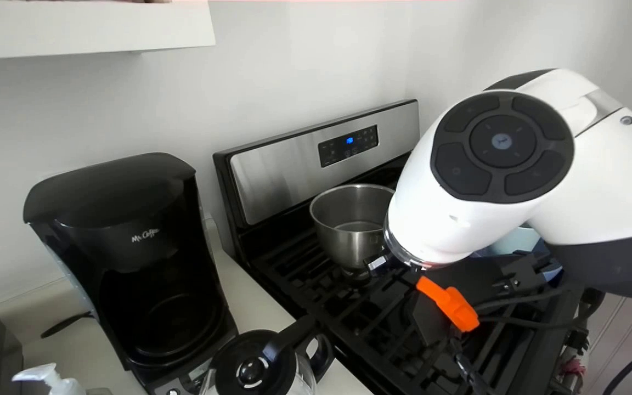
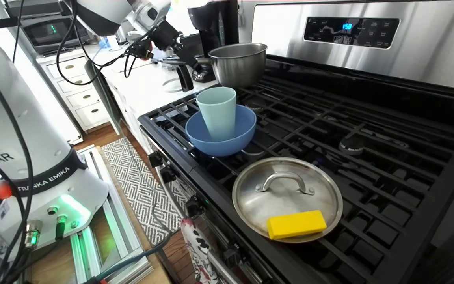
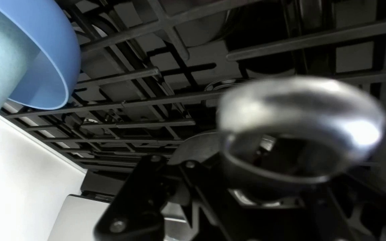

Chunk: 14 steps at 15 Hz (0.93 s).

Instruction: Pick up the silver pot on the top right burner on the stove and place it on the top left burner on the hob of the stove

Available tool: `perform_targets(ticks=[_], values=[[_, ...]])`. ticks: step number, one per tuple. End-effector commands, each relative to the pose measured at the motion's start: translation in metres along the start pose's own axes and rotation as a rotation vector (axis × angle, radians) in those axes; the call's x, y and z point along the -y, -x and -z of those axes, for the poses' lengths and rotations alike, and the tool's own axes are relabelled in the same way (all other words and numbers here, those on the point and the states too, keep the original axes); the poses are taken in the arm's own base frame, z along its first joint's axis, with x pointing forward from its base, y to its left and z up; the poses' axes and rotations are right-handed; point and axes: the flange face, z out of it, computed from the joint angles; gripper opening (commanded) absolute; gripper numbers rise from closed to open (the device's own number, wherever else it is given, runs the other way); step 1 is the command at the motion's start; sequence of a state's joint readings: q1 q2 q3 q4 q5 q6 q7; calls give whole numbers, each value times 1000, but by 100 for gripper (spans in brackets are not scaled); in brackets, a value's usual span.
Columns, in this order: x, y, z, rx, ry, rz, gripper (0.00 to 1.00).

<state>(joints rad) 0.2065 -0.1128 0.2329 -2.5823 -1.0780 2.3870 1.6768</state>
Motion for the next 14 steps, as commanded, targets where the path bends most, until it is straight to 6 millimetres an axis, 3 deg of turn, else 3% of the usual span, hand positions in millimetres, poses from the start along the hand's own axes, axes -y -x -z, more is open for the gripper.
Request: perform_targets(ticks=[1,7,14], values=[[10,-6,4,-33,-59,121,2],[7,5,1,-62,-85,238,2],[7,-1,-8,-87,-170,257,2]])
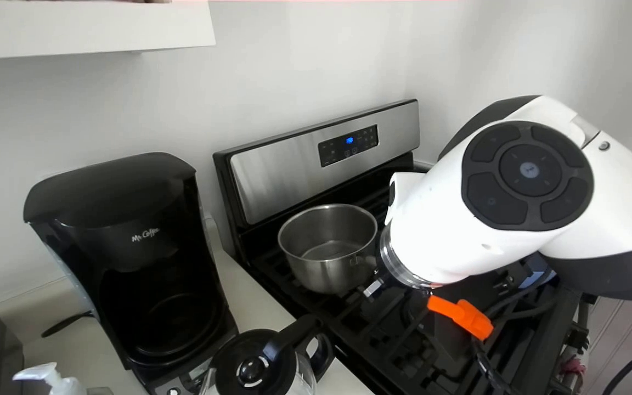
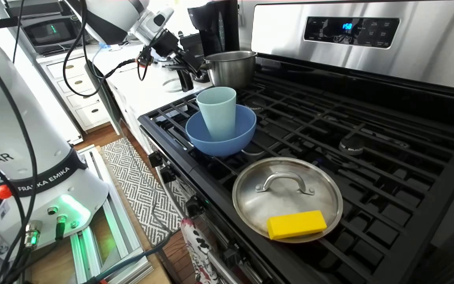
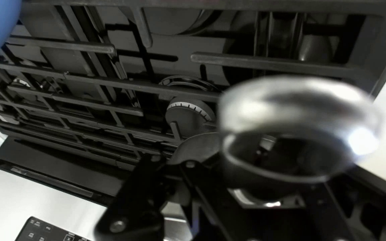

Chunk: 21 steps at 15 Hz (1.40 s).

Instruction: Pick up the silver pot on the top right burner on the stove and place it on the top left burner on the hob of the stove

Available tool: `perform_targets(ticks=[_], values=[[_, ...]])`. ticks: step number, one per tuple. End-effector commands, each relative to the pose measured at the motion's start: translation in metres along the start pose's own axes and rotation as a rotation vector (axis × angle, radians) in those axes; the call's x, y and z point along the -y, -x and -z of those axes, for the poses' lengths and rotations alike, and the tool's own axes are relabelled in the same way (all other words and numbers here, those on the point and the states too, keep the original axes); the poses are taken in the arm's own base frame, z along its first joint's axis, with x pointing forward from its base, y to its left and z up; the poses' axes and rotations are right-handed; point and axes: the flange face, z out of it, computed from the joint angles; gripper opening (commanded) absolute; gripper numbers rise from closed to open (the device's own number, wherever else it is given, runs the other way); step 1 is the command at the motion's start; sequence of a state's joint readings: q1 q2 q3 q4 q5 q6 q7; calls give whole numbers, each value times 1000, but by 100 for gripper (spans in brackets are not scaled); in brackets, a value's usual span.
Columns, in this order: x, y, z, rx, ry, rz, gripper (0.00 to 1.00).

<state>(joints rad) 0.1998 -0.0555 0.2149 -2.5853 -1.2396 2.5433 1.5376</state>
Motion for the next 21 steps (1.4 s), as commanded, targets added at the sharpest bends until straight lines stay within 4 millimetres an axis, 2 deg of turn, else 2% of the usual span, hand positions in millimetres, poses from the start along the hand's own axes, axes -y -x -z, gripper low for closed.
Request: perform_targets(ticks=[1,6,11,12,15,17,21], values=[[-14,-15,0,-54,-45,-23,2],[-33,-17,-19,-41,-96,-46,2],[-39,-11,-33,-22,-121,-33,2],[-38,-9,-34,-16,-128,-32,26],[-33,-4,-35,15,-133,-31,45],[-26,7,-34,78,-121,-40,61],[-13,15,-13,120,-134,-72,87]])
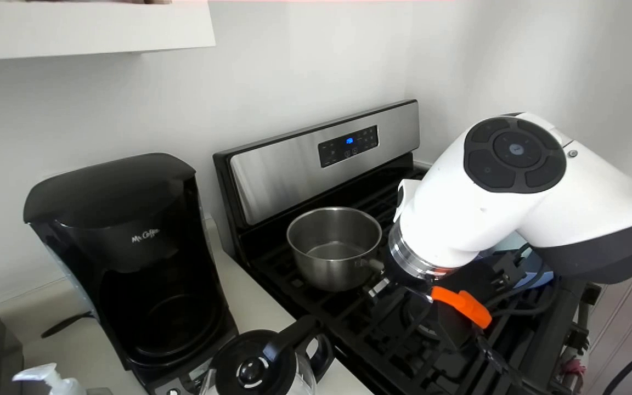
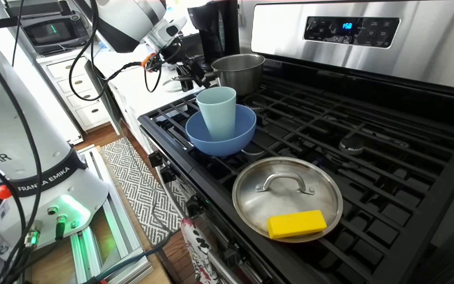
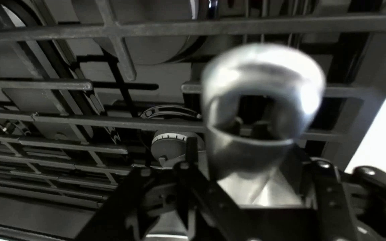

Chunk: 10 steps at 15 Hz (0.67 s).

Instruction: Pick up the silver pot on the top right burner on the stove and place it on the top left burner on the hob of the stove

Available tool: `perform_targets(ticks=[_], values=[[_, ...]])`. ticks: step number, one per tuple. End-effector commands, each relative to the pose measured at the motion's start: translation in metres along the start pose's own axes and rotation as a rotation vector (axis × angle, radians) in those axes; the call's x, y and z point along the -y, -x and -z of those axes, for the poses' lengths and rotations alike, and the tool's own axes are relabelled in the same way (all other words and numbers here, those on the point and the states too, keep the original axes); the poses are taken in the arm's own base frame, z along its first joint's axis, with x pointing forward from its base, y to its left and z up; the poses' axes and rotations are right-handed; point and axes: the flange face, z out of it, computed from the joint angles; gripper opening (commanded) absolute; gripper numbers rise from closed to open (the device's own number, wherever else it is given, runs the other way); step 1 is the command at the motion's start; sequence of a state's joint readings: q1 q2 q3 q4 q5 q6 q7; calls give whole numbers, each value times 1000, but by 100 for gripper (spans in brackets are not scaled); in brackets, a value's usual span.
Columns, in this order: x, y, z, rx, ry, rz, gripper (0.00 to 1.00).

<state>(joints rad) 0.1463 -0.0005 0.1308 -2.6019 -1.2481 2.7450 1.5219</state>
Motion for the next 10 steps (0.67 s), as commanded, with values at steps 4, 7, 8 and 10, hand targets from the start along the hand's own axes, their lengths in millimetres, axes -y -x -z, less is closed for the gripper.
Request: perform_targets(ticks=[4,7,8,10], values=[[21,27,55,15,-5,-98,100],[21,38,98,-103,5,-132,100],[22,43,111,-149,12,-148,100],[20,54,136,-233,18,-182,100]])
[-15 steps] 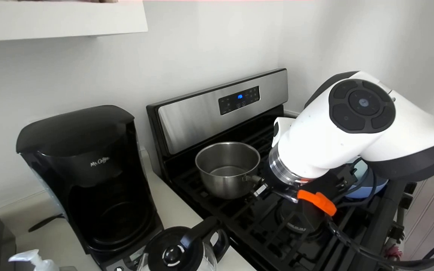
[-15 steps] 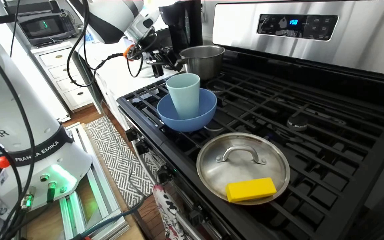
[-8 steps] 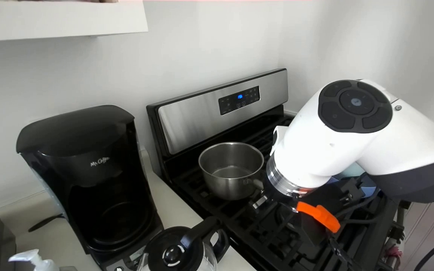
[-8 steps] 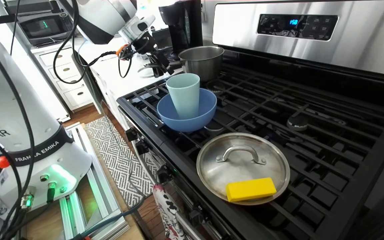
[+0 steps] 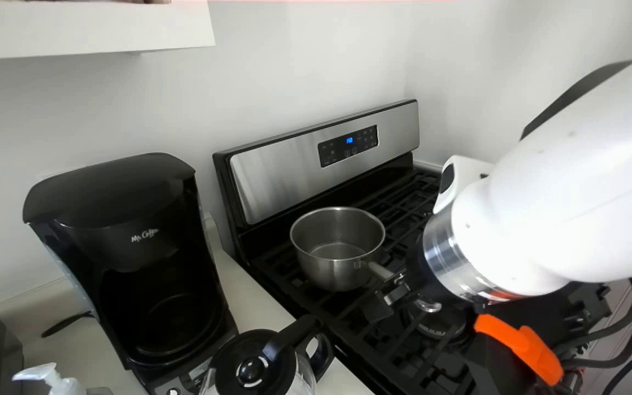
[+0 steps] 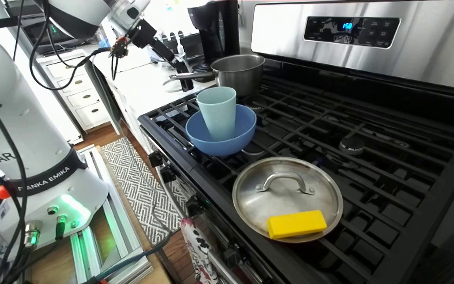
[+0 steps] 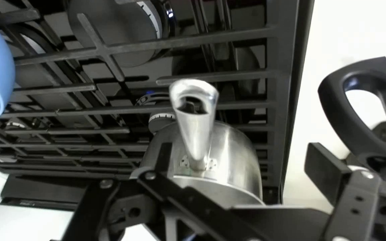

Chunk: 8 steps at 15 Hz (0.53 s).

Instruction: Pick up the silver pot on the top right burner on the stove and place it on the top left burner on the hob of the stove

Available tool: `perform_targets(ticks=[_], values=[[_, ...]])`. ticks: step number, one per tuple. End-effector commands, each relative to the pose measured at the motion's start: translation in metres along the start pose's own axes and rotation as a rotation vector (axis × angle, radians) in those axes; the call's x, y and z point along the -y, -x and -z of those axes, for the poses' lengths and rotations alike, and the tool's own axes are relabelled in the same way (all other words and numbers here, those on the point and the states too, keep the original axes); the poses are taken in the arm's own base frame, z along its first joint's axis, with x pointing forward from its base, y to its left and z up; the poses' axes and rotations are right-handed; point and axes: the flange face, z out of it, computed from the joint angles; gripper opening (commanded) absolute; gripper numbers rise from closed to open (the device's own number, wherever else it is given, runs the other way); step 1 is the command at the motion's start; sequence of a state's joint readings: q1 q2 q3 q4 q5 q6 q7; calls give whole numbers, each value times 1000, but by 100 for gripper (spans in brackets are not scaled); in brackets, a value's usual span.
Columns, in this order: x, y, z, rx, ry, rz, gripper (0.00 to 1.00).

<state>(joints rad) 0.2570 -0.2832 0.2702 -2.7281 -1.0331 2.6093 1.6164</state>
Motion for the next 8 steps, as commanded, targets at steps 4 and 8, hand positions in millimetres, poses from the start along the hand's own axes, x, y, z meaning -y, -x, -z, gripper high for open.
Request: perform_targets(ticks=[4,8], values=[[14,5,98,-330,-8,-94,100],[17,9,107,-373,0,-59,100]])
